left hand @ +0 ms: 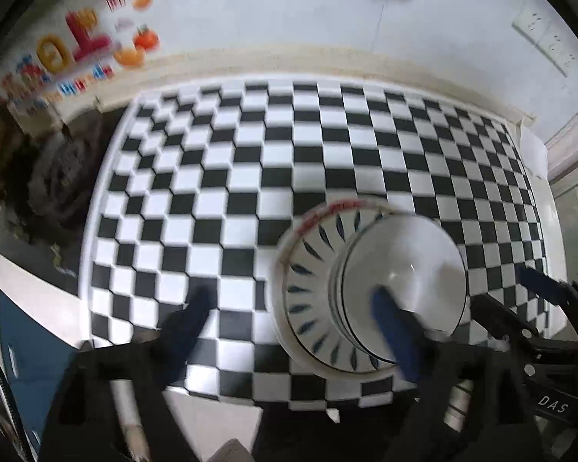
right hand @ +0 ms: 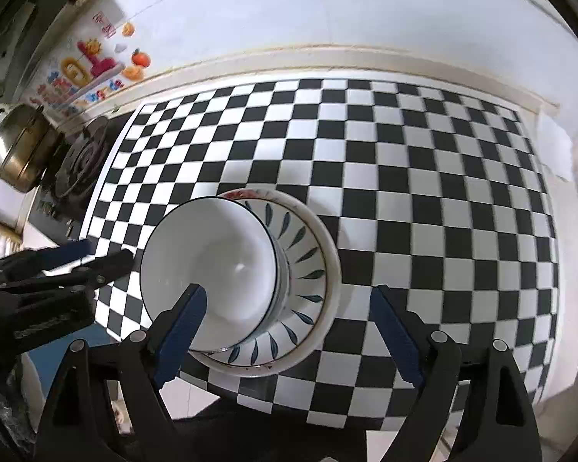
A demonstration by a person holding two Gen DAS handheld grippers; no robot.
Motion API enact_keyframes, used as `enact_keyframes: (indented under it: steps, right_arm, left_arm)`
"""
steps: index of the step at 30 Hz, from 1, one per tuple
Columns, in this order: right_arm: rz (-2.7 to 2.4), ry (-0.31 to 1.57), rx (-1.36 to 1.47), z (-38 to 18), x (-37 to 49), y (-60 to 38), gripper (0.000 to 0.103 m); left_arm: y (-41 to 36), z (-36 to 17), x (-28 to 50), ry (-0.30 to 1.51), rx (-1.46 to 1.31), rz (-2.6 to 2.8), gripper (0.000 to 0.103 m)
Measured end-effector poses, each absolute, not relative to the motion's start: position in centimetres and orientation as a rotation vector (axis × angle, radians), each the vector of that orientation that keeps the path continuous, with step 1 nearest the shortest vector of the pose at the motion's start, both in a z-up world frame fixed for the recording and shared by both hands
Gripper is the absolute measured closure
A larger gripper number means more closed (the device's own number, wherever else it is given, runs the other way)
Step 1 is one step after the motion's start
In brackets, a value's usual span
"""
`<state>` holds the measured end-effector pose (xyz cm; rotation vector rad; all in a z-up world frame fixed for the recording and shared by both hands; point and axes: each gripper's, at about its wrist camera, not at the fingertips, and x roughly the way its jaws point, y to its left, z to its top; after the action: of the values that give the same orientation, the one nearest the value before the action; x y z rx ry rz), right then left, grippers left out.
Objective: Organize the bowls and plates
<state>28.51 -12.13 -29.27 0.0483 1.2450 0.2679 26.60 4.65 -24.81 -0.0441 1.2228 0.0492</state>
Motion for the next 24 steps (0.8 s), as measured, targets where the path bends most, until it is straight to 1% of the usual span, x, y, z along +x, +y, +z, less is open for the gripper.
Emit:
enact_keyframes:
  steps: [3, 13, 19, 24]
  right_arm:
    - [0.235, 1.223, 0.076, -28.2, 27.4, -12.3, 0.013]
    - [0.185, 1.107, 0.041, -23.2, 23.7, -12.3, 0.012]
    - [0.18, 1.038, 0.053, -19.5, 20.9, -13.2, 0.012]
    - [0.174, 0.952, 0.04, -15.5, 16.5, -14.1, 0.012]
  left_arm:
    - [5.0, -23.7, 25.9, 1.187, -0.043, 0.056, 0.004]
    - [4.4, -20.5, 22.8, 1.122, -0.05, 0.052, 0.004]
    - [3.4, -16.0, 19.1, 1.002, -0.031, 0.062, 0.004]
    - [2.7, -12.6, 14.9, 0.926, -0.026, 0.079, 0.004]
